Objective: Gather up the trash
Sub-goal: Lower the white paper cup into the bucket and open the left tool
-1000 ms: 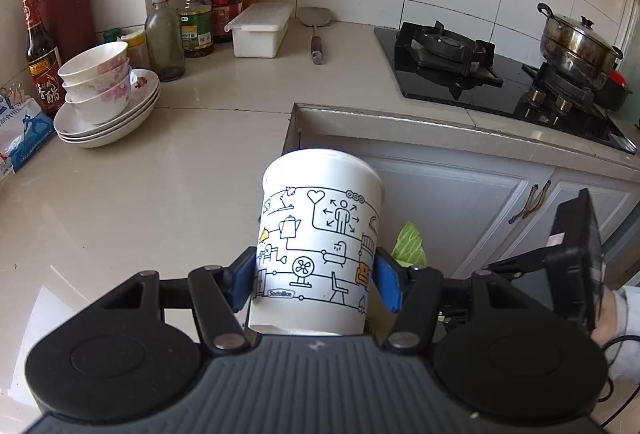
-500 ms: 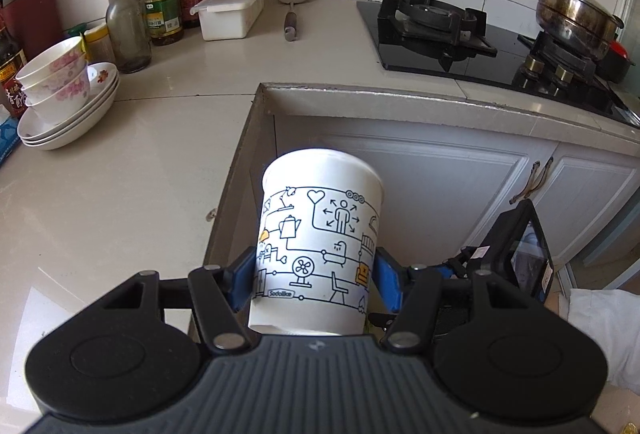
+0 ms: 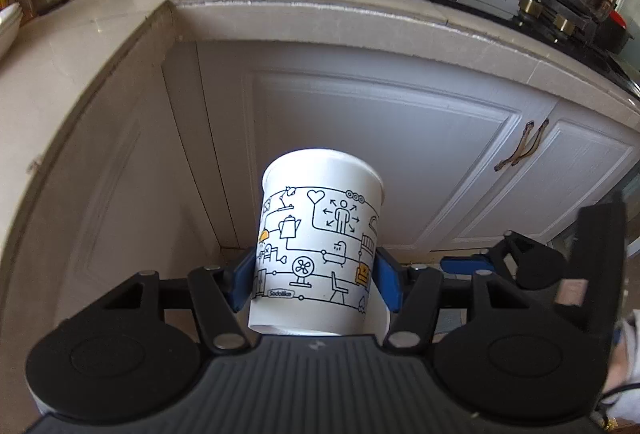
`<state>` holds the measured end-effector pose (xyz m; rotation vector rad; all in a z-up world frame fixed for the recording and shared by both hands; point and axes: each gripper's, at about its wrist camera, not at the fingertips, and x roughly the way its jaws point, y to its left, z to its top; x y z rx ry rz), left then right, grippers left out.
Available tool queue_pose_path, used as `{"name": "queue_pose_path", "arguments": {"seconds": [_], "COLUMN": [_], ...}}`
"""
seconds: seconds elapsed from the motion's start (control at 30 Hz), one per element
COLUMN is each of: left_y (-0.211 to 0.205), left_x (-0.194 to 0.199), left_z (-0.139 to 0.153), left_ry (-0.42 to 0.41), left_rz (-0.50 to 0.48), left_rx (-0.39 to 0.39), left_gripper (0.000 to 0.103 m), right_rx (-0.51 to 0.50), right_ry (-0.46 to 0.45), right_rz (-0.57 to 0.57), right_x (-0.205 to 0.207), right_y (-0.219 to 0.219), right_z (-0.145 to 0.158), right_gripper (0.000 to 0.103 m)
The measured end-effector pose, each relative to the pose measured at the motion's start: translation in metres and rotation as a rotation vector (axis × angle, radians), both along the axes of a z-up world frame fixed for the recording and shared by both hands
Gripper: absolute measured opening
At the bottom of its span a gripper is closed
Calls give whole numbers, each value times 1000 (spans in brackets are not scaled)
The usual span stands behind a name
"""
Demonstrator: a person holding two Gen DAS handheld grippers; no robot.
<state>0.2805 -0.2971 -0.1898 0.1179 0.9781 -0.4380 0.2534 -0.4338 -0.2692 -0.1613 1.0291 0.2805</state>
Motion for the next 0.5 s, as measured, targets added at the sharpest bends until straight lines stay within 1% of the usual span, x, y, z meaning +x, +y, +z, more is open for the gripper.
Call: {"name": "queue_pose_path", "arguments": {"seconds": [0.13,0.2,0.33,0.37,0.4,0.43,0.5], "left_y": [-12,-18,-24,-25,-26,-26,-25], "left_x": [14,20,30,32,33,32,30], "left_z": [-46,-68,-102,-108,-111,-113,-114], "left_ry": [73,94,134,143,142,135,123], "left_rz": [5,1,5,6,12,15,10], "left_rx": [12,40,64,76,88,94,107], "left_gripper": [60,61,63,71,76,83,84], "right_rx": [-20,-29,-4,-5,-3,0,13], "right_ry": [14,19,32,34,35,37,47], "right_rz": [3,-9,-27,-30,-34,-40,-53], "right_x": [-12,-16,-18,-19,-19,-20,-19], "right_y": [-6,-8,-13,-14,-15,-18,-20], "right_z": [-7,-9,-12,-13,-13,-13,-14], "right_gripper": [103,103,103,103,103,103,103]}}
